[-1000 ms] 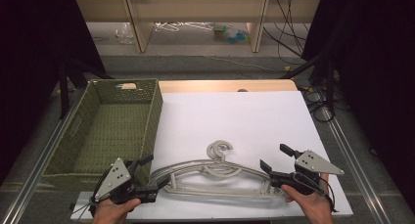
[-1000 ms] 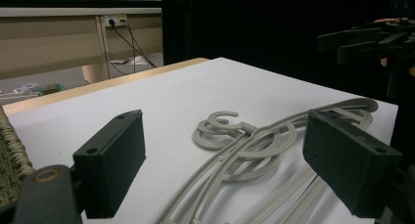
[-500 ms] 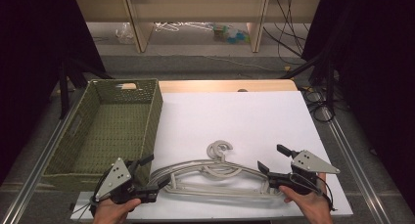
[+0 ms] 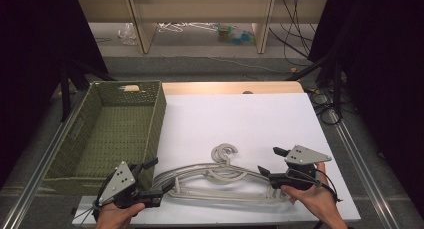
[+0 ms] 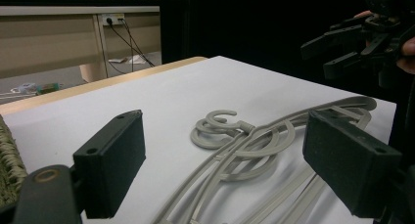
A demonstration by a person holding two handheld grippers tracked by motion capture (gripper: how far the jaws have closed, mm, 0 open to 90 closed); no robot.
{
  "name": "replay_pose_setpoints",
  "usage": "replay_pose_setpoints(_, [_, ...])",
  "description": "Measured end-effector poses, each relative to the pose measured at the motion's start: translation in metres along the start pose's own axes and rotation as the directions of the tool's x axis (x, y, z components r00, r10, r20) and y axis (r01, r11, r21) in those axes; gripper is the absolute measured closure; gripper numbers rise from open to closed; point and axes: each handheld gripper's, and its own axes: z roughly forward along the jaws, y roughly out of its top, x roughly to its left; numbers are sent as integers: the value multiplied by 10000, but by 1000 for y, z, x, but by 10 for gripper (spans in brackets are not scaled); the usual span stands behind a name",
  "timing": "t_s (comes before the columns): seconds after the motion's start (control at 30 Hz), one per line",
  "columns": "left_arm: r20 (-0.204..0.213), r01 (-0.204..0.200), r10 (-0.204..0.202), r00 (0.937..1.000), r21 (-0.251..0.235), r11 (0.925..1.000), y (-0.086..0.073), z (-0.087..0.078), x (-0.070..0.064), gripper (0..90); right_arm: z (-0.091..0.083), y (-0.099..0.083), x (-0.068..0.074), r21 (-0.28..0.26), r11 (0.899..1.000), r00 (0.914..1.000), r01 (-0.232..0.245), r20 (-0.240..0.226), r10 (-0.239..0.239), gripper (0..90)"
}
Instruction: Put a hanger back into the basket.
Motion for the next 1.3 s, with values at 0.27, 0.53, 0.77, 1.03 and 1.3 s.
replay_pose_setpoints(0.27, [64, -37, 37, 10000, -33, 10000, 0, 1, 0, 157, 26, 4, 2, 2006, 9739, 9931, 1058, -719, -931, 331])
replay_pose_setpoints(0.53, [67, -99, 99, 9999, 50, 9999, 0, 1, 1, 158, 51, 5, 6, 3300, 9256, 9806, 1853, -1228, -1526, 465])
replay_pose_setpoints(0.77, [159, -172, 170, 9997, 89, 9998, 0, 1, 0, 158, 67, 5, 8, 4158, 8709, 9619, 2620, -1853, -2010, 572])
replay_pose_setpoints(1.03, [185, -96, 93, 9998, 149, 9998, 0, 2, -1, 159, 78, 3, 8, 4555, 8423, 9539, 2882, -2132, -2110, 681])
replay_pose_setpoints(1.3, [267, -71, 65, 9996, 217, 9997, -1, 3, -2, 158, 83, 5, 7, 4565, 8280, 9399, 3257, -2512, -2312, 797])
